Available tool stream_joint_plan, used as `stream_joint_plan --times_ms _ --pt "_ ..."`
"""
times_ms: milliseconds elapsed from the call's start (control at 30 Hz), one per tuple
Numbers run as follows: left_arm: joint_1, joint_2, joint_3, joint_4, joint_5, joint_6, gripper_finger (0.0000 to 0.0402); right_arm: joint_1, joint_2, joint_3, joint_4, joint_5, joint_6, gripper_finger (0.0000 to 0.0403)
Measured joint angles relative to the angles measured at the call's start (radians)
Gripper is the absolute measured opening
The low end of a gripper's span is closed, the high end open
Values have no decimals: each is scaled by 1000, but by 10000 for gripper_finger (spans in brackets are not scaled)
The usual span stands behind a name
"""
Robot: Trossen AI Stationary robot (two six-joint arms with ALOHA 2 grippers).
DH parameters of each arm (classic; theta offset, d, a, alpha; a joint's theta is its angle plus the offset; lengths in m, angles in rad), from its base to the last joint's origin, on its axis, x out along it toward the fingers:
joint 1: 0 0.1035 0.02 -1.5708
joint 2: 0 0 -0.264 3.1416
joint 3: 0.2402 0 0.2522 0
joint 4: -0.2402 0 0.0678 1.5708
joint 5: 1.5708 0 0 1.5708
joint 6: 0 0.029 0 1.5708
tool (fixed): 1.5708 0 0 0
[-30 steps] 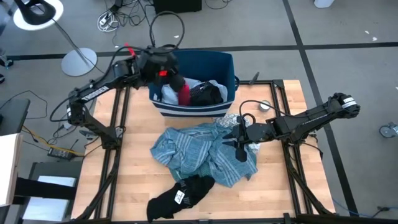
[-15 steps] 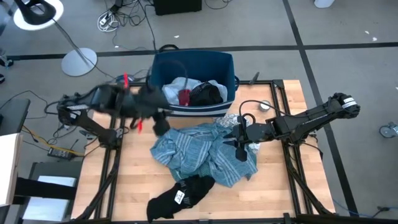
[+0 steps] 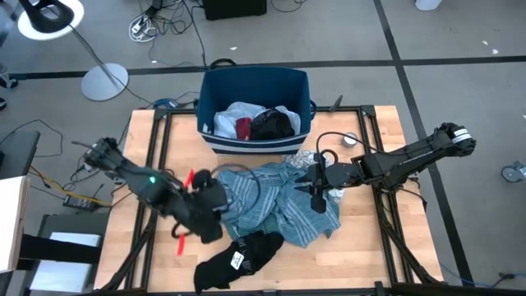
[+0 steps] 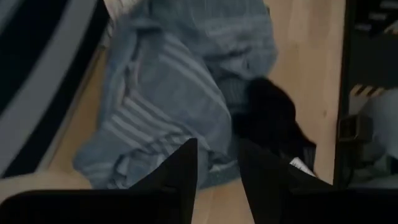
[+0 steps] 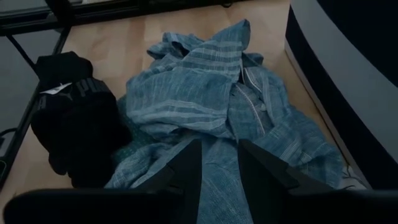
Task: Sort clothes
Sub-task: Put the black boxer into the blue laundry organizer
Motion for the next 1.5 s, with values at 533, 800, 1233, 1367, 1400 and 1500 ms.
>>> stream_joint_plan --times_ms 533,800,1233,1367,1400,1500 --pt "-28 230 -153 185 196 60 121 27 0 0 28 -2 39 105" --pt "-5 301 -153 253 272 133 121 27 0 0 60 -8 35 105" --pt "24 359 -153 308 367 171 121 27 0 0 67 -10 29 105" --pt "26 375 -153 340 360 173 121 27 0 0 67 -10 29 105" --pt "26 377 -152 350 360 174 121 27 0 0 67 -10 29 105" --pt "26 379 -152 351 360 173 121 27 0 0 68 -10 29 105"
